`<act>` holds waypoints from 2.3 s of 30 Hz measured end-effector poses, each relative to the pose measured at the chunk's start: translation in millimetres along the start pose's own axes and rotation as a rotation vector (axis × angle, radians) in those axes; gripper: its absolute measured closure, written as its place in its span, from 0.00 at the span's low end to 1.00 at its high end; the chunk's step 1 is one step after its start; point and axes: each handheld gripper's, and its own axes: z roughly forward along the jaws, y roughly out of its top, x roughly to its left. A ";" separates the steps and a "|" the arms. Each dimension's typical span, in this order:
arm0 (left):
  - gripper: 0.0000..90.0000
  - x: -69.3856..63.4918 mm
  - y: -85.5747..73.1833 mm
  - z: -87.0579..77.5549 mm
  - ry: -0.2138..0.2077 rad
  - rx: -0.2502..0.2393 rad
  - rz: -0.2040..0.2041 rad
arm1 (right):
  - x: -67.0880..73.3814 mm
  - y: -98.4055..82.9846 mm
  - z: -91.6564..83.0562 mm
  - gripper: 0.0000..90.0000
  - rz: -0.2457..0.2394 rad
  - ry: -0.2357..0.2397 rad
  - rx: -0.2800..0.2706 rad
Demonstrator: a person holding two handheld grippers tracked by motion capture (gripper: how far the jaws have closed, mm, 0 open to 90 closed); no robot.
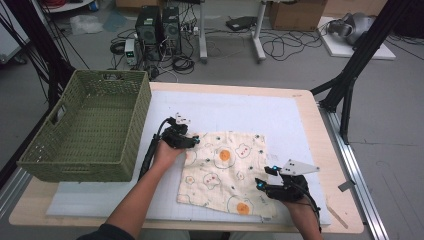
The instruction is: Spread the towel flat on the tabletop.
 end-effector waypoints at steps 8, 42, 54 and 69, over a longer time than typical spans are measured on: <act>0.95 -0.8 1.2 -1.4 0.029 -0.015 0.052 | 0.0 -0.7 1.7 0.47 0.001 0.008 0.008; 0.35 53.8 -0.2 -22.7 0.012 -0.137 -0.272 | -95.3 66.5 119.4 0.58 0.050 -0.131 0.138; 0.39 44.8 -4.3 -23.9 0.009 -0.101 -0.228 | -97.9 69.5 117.0 0.87 0.034 -0.342 0.146; 0.44 23.2 -6.2 -13.7 -0.018 -0.004 -0.146 | -82.3 78.9 56.9 0.64 0.016 -0.247 -0.013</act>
